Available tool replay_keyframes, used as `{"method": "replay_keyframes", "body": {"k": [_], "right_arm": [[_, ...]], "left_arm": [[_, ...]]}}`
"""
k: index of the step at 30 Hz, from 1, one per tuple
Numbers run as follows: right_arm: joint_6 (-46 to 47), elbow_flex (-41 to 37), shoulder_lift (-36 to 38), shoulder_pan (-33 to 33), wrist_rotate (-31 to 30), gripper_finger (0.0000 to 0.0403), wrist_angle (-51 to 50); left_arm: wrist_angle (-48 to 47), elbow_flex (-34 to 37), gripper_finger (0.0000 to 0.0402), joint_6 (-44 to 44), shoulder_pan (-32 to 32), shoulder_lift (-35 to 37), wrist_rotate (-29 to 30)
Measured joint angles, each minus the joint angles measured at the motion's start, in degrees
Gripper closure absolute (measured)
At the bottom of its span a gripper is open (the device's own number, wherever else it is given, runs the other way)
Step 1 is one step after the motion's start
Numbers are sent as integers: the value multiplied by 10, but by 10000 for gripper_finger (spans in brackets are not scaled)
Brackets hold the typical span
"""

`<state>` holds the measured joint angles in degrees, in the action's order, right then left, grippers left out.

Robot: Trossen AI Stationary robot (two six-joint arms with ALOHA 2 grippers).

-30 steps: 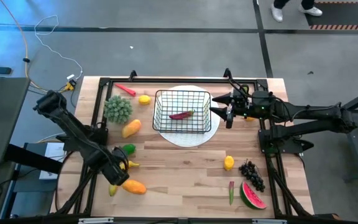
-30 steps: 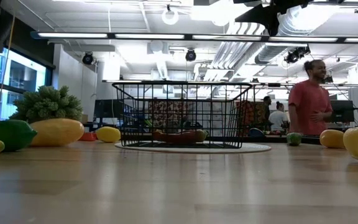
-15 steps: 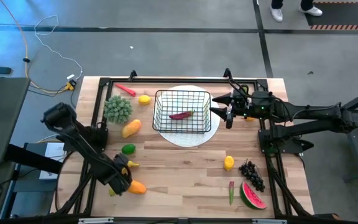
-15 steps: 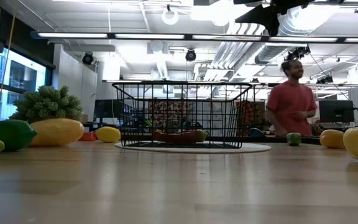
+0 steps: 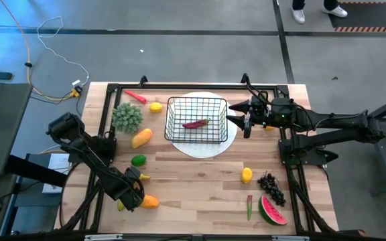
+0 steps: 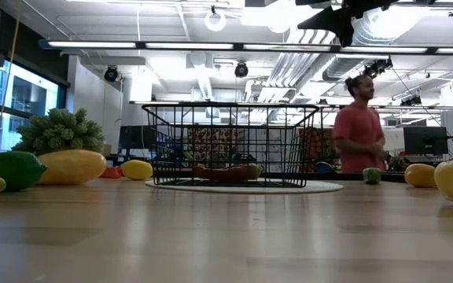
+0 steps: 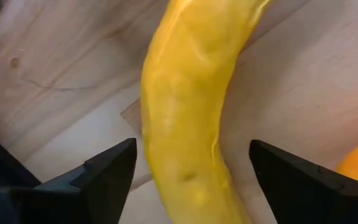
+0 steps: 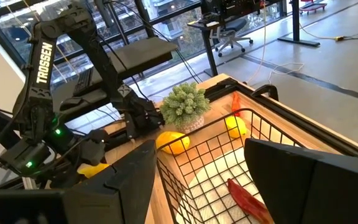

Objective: Build produce basket
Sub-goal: Put the yellow banana into the wire basket

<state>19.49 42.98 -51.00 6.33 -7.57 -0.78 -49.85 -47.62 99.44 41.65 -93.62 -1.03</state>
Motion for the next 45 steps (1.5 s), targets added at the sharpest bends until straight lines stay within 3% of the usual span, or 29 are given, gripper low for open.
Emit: {"method": "replay_keyframes", "body": {"k": [18, 26, 30, 33, 38, 42, 45], "right_arm": [[0, 0, 0, 0, 0, 176, 0], [0, 0, 0, 0, 0, 176, 0], [0, 0, 0, 0, 0, 176, 0], [0, 0, 0, 0, -1, 176, 0], [-1, 0, 0, 0, -1, 176, -3], [-3, 0, 0, 0, -1, 176, -3], [-4, 0, 0, 0, -1, 176, -3]], "left_arm": [[-1, 0, 255, -22, 0, -1, 8], [-25, 3, 268, -41, -1, 10, 8], [-89, -5, 265, -84, -17, 66, 8], [-163, -22, 264, -119, -39, 135, 45], [-237, -59, 264, -185, -103, 270, 163], [-193, -83, 264, -259, -169, 368, 291], [-81, -86, 264, -356, -226, 422, 353]]}}
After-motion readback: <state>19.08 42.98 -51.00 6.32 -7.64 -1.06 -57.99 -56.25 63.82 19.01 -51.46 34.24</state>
